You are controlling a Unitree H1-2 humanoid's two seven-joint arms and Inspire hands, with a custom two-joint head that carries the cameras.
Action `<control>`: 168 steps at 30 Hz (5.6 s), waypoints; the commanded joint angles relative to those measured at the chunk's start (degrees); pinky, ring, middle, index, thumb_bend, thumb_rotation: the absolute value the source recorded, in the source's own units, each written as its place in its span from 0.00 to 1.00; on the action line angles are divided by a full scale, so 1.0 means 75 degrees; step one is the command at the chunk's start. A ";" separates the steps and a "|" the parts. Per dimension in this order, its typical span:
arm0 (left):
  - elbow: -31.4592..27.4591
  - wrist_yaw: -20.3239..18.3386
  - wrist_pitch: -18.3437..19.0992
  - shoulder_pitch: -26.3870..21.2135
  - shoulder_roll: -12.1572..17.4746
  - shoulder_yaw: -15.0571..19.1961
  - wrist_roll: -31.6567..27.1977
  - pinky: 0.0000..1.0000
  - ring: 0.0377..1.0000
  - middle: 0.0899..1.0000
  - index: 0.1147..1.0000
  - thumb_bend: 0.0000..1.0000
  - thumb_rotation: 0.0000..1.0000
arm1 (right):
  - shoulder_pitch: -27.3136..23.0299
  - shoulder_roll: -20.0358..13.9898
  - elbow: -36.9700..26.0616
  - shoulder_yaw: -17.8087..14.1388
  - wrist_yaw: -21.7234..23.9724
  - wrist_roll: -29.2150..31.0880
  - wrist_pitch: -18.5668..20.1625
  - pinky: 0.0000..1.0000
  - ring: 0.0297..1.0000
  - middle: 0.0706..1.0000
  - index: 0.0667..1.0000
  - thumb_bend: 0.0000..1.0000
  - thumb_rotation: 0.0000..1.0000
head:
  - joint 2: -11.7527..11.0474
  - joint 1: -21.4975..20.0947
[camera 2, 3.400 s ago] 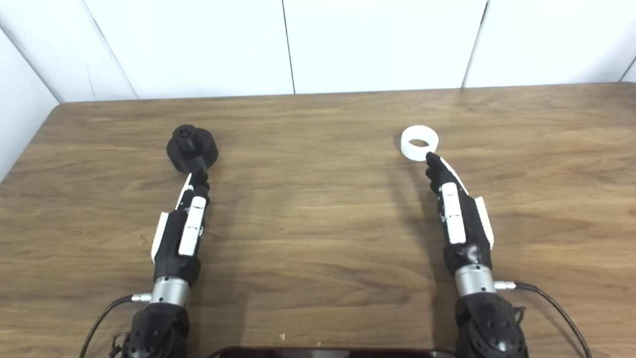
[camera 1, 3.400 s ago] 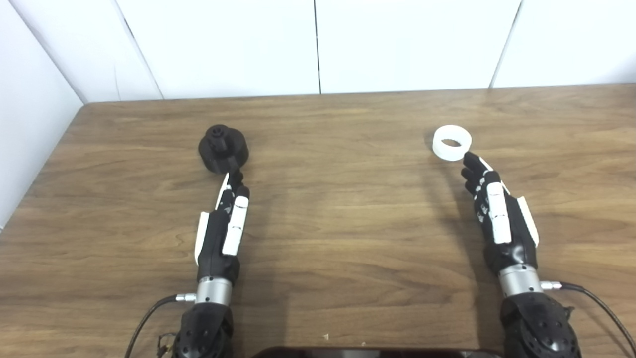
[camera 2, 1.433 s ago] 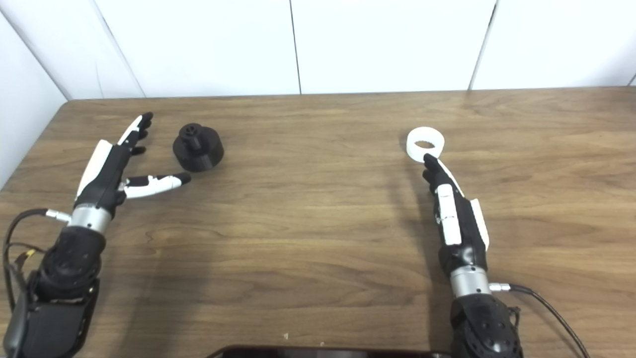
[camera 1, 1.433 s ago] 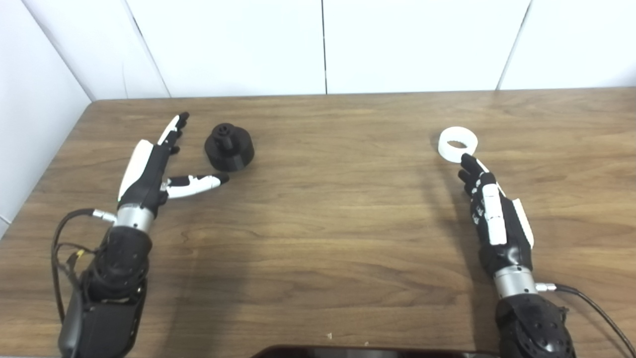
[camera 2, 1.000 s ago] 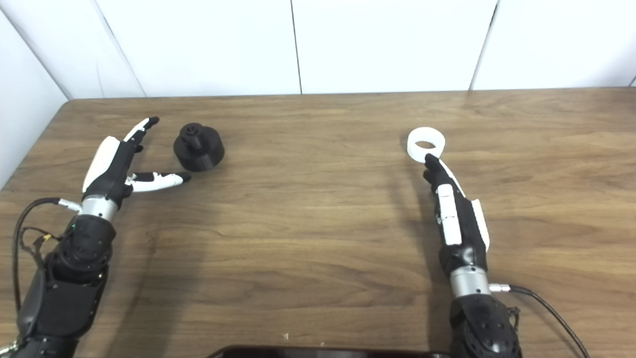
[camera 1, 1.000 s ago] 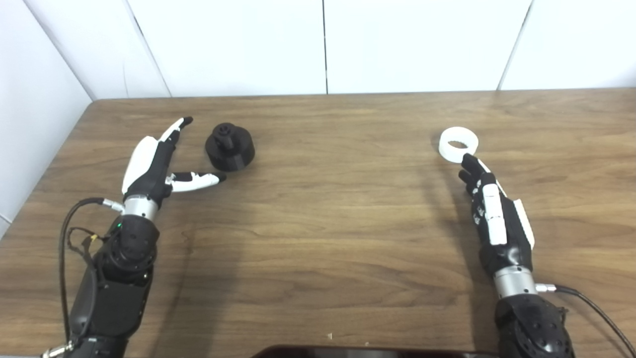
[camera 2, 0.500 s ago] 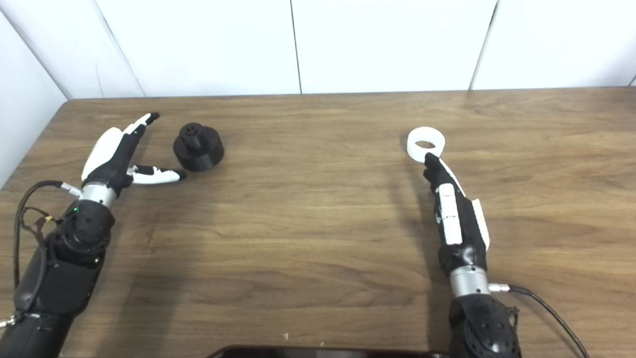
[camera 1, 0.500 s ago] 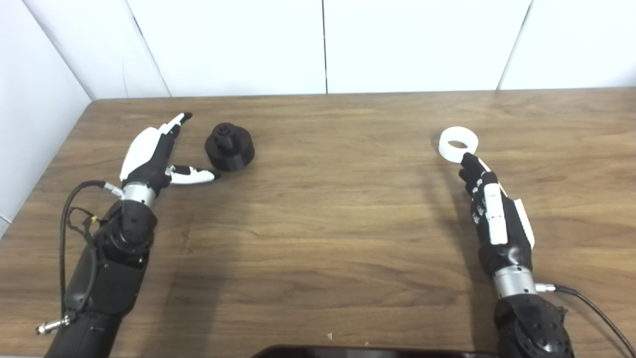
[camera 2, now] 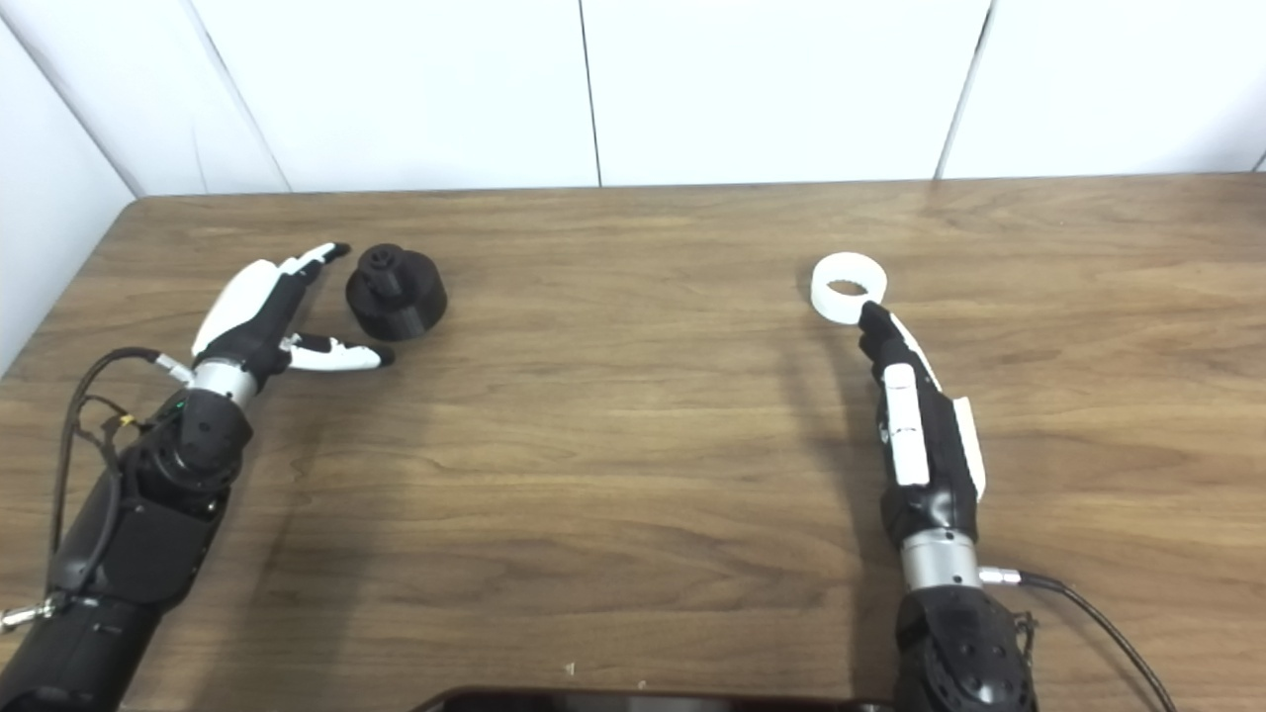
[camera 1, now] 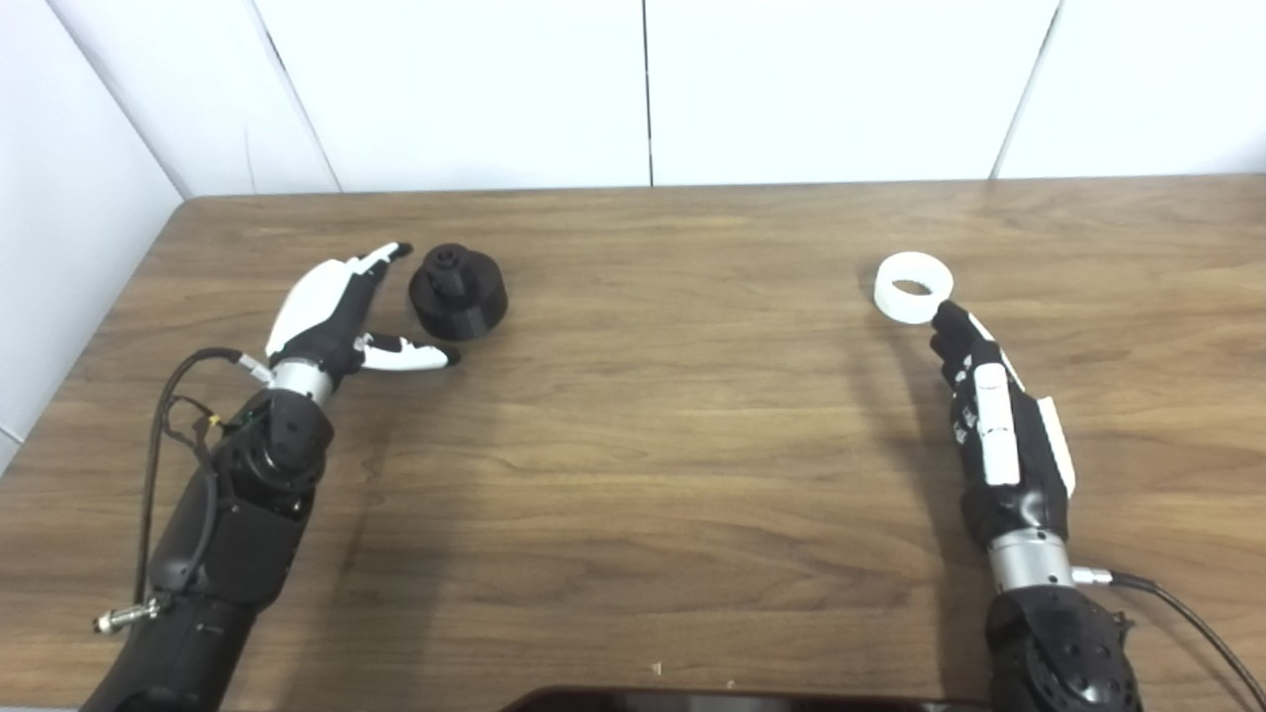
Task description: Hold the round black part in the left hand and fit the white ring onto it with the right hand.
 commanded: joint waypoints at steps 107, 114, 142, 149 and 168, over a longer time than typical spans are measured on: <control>-0.1173 -0.0430 0.0241 -0.0458 -0.0113 -0.0823 0.0660 0.88 1.00 0.92 0.59 0.86 0.23 | 0.0334 0.0174 0.0196 0.0067 0.0133 0.0054 -0.0595 1.00 0.95 0.90 0.88 0.51 0.90 | 0.0073 -0.0124; -0.1663 -0.0832 0.0311 -0.0219 -0.0179 -0.1007 0.0679 0.90 1.00 0.93 0.58 0.84 0.21 | 0.0363 0.0205 0.0150 0.0114 0.0113 -0.0030 -0.0559 1.00 0.95 0.90 0.89 0.51 0.91 | 0.0124 -0.0153; -0.2520 -0.1493 -0.0034 0.0363 -0.0598 -0.2065 0.1001 0.93 1.00 0.93 0.57 0.85 0.21 | 0.0471 0.0357 0.0024 0.0240 -0.0055 -0.0106 -0.0446 1.00 0.96 0.90 0.90 0.49 0.93 | 0.0200 -0.0243; -0.2684 -0.1528 -0.0232 0.0512 -0.0727 -0.2274 0.1087 0.94 1.00 0.93 0.56 0.85 0.21 | 0.0471 0.0325 0.0023 0.0257 -0.0098 -0.0135 -0.0448 1.00 0.96 0.90 0.90 0.50 0.94 | 0.0218 -0.0272; -0.3109 -0.1560 -0.0675 0.0924 -0.0976 -0.2850 0.1545 0.98 1.00 0.92 0.56 0.89 0.23 | 0.0380 0.0235 -0.0004 0.0275 -0.0043 -0.0148 -0.0281 1.00 0.98 0.91 0.91 0.51 0.94 | 0.0242 -0.0305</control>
